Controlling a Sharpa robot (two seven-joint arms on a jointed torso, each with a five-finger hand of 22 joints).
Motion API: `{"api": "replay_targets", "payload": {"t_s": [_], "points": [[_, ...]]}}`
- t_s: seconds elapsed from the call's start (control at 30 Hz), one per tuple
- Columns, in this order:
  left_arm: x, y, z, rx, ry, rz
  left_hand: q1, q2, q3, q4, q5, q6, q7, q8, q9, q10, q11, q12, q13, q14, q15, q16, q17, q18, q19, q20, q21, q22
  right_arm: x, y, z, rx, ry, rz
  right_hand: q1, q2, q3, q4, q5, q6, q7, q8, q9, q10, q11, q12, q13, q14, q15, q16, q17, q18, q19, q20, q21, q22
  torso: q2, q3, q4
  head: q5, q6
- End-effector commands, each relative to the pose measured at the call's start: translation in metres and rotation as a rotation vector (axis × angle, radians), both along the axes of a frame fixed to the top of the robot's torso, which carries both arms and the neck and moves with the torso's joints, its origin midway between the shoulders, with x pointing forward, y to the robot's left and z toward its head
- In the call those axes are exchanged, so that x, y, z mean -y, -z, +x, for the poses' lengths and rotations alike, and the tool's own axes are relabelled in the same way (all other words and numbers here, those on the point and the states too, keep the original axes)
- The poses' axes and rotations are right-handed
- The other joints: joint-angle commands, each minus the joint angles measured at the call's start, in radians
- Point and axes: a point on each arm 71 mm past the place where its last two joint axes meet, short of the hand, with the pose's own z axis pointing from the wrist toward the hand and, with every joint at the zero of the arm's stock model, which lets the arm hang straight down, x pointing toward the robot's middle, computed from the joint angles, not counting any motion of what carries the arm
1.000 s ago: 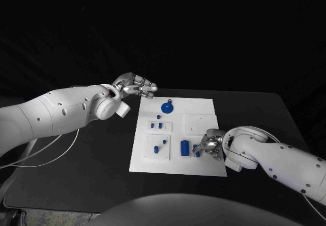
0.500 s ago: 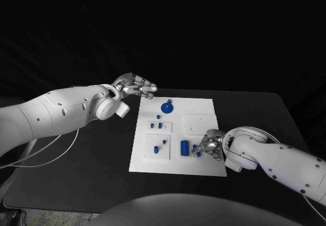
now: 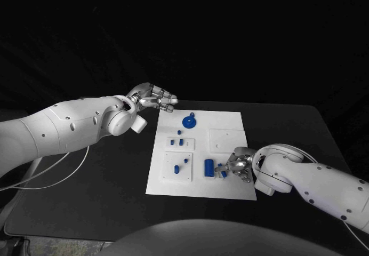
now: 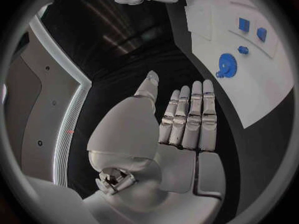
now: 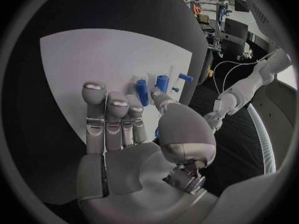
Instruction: Assemble the parts on the task board
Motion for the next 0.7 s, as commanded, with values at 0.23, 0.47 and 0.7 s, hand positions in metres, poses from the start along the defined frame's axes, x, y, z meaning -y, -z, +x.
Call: {"api": "replay_targets", "payload": {"t_s": [0.23, 0.47, 0.7], "points": [[0.0006, -0.0005, -0.0002, -0.001, 0.013, -0.004, -0.005, 0.003, 0.000, 0.006, -0.004, -0.005, -0.001, -0.001, 0.001, -0.005, -0.001, 0.004, 0.002, -0.006, -0.002, -0.004, 0.000, -0.011, -0.005, 0.000, -0.003, -0.001, -0.0026, -0.0023, -0.0043, -0.003, -0.011, 0.044, -0.002, -0.016, -0.012, 0.056, -0.006, 0.016, 0.001, -0.003, -0.005, 0.002, 0.006, -0.006, 0.011, 0.001, -0.005, -0.008, 0.005, 0.006, 0.051, -0.002, -0.001, -0.005, 0.000, 0.0002, -0.0005, 0.002, 0.000], [0.0003, -0.0004, -0.0001, -0.002, 0.013, -0.003, -0.005, 0.002, 0.000, 0.007, -0.005, -0.005, -0.001, -0.001, 0.001, -0.005, -0.001, 0.004, 0.002, -0.006, -0.002, -0.004, 0.000, -0.011, -0.005, 0.000, -0.003, -0.001, -0.0005, -0.0049, -0.0063, 0.002, -0.009, 0.046, -0.004, -0.012, -0.001, 0.057, -0.006, 0.021, -0.001, -0.003, -0.002, 0.003, 0.004, -0.009, 0.010, 0.001, -0.006, -0.011, 0.004, 0.006, 0.051, -0.003, -0.003, -0.007, 0.000, 0.0001, -0.0004, 0.002, 0.000], [-0.0002, -0.0004, -0.0001, -0.002, 0.012, -0.003, -0.005, 0.002, 0.000, 0.007, -0.005, -0.005, -0.001, -0.001, 0.001, -0.005, -0.001, 0.004, 0.002, -0.006, -0.002, -0.004, 0.000, -0.011, -0.005, 0.000, -0.003, -0.001, 0.0023, -0.0066, -0.0079, 0.000, -0.005, 0.049, -0.018, 0.000, 0.008, 0.040, -0.006, 0.023, -0.003, -0.004, 0.000, 0.004, 0.003, -0.010, 0.011, 0.002, -0.007, -0.014, 0.007, 0.005, 0.051, -0.004, 0.000, -0.012, 0.000, -0.0002, -0.0010, 0.002, 0.000]]}}
